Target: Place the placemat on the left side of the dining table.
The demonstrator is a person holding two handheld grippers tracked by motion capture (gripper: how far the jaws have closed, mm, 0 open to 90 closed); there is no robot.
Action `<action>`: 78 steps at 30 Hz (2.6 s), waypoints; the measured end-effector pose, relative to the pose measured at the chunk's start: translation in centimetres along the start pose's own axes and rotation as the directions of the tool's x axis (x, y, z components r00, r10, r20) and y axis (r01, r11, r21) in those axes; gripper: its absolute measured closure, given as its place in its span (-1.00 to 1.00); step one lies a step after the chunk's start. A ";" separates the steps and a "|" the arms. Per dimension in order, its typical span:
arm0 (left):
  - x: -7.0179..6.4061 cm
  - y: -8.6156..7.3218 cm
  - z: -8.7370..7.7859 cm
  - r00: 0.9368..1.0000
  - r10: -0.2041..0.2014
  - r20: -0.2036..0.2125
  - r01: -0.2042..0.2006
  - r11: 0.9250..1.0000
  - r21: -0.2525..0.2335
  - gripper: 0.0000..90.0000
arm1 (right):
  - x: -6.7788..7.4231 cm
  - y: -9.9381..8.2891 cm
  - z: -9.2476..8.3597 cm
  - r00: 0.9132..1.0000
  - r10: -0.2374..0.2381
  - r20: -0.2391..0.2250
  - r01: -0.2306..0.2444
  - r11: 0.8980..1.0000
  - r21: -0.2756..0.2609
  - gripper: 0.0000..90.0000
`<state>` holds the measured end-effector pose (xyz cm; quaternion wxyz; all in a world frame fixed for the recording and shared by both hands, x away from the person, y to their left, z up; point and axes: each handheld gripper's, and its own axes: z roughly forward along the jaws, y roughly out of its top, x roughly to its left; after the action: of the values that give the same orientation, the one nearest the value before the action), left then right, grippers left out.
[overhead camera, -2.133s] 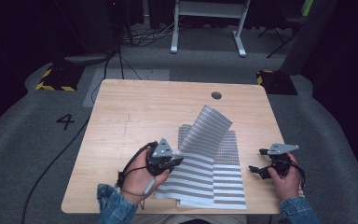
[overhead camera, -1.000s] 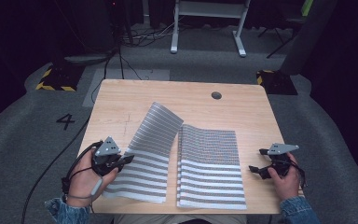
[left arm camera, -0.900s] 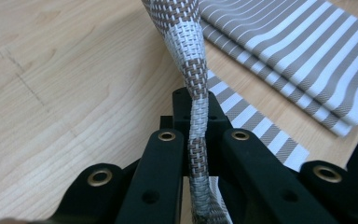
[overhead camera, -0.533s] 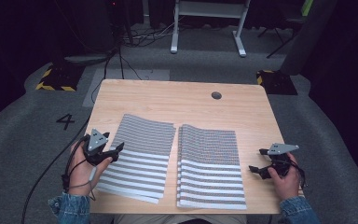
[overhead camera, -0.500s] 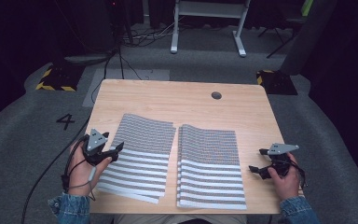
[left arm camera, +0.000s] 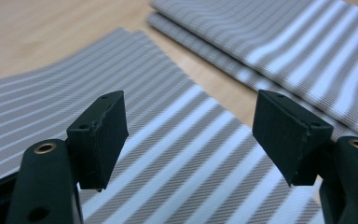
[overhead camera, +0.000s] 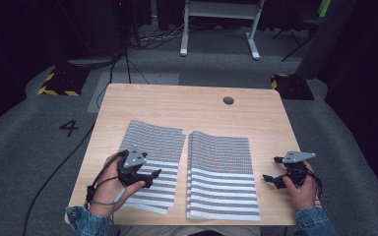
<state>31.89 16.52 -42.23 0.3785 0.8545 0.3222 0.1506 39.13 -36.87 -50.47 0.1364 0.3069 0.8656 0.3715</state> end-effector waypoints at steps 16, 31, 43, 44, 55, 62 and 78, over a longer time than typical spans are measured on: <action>-4.2 -1.6 6.8 0.983 0.081 0.167 -0.118 0.967 0.225 -0.49 | 0.0 0.0 0.0 1.000 0.002 0.001 -0.002 1.000 -0.001 -0.88; -4.1 -2.3 7.3 0.987 0.082 0.138 -0.110 0.973 0.205 -0.43 | 0.0 0.0 0.0 1.000 0.000 -0.001 0.000 1.000 0.003 -0.87; -2.4 -2.1 6.5 0.996 -0.031 0.084 0.014 0.982 0.188 0.60 | 0.0 0.0 0.0 1.000 0.004 -0.003 -0.004 1.000 0.000 -0.87; -2.3 -2.0 6.2 0.998 -0.039 0.059 0.027 0.981 0.192 0.69 | 0.0 0.0 0.0 1.000 0.004 -0.003 -0.004 1.000 0.001 -0.87; -1.6 -0.1 1.7 0.999 -0.015 -0.039 0.014 1.000 -0.005 0.91 | 0.0 0.0 0.0 1.000 0.003 -0.004 -0.003 1.000 0.001 -0.87; 0.2 -0.1 -1.8 0.988 -0.059 -0.143 0.039 0.990 -0.133 0.91 | 0.0 0.0 0.0 1.000 0.004 -0.004 -0.004 1.000 0.001 -0.87; 3.3 -2.0 -8.1 0.914 -0.190 -0.359 0.088 0.956 -0.281 0.91 | 0.0 0.0 0.0 1.000 0.004 -0.004 -0.004 1.000 0.001 -0.87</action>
<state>29.41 24.16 -38.27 0.4265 0.7266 0.4278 0.3274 39.14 -36.89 -50.47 0.1340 0.3079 0.8654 0.3719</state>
